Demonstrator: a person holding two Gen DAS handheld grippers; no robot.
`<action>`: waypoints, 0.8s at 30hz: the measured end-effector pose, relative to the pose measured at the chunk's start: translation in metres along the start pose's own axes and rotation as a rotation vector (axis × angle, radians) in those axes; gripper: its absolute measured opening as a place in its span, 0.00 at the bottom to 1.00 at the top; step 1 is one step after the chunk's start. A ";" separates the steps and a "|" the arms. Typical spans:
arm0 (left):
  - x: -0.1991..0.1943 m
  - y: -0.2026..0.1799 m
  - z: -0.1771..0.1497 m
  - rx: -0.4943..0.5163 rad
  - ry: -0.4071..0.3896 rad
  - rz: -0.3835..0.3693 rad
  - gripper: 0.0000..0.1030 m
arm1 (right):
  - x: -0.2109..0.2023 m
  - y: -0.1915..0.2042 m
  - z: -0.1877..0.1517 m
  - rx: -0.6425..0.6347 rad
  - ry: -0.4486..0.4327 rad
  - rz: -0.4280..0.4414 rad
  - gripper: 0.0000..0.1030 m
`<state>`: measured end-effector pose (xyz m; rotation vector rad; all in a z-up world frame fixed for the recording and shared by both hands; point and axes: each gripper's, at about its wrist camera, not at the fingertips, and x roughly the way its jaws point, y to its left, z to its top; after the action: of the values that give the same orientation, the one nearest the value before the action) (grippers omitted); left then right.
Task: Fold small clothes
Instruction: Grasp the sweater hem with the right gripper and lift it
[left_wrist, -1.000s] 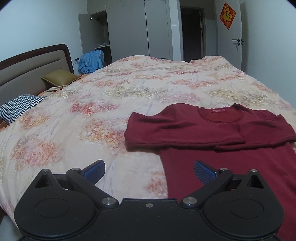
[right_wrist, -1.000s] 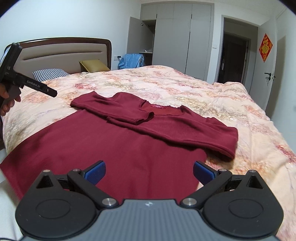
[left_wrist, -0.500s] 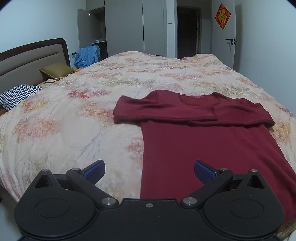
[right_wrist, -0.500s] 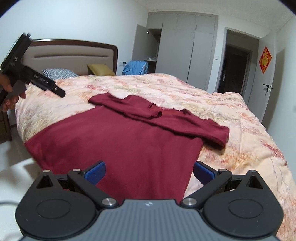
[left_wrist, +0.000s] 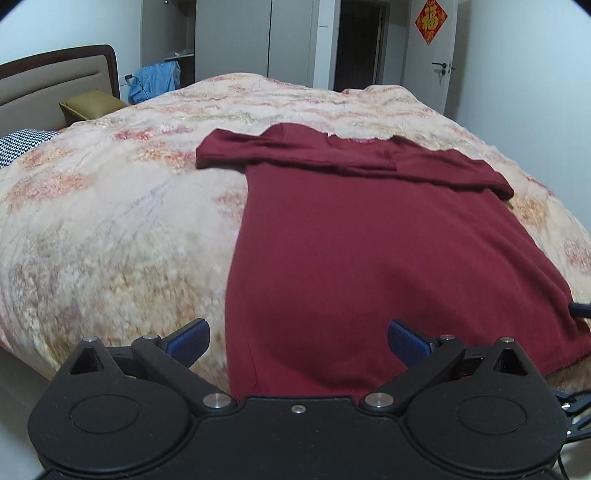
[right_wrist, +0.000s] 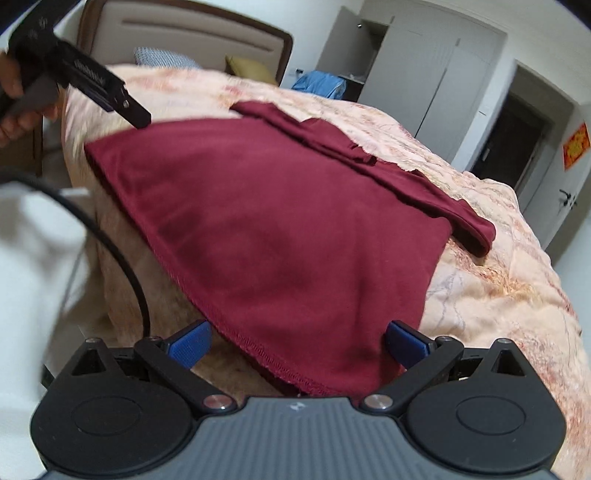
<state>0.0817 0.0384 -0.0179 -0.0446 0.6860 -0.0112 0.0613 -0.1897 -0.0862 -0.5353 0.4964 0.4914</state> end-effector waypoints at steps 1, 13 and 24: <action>0.001 -0.001 -0.002 0.004 0.001 -0.002 0.99 | 0.002 0.004 -0.001 -0.029 0.002 -0.008 1.00; -0.010 -0.003 -0.014 0.039 -0.077 -0.103 0.99 | 0.012 0.037 -0.008 -0.292 0.022 -0.183 0.76; -0.025 -0.041 -0.039 0.250 -0.209 -0.200 0.99 | -0.029 0.034 0.011 -0.363 -0.101 -0.128 0.20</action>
<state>0.0375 -0.0036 -0.0307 0.1247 0.4654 -0.2805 0.0238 -0.1667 -0.0737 -0.8801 0.2737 0.4860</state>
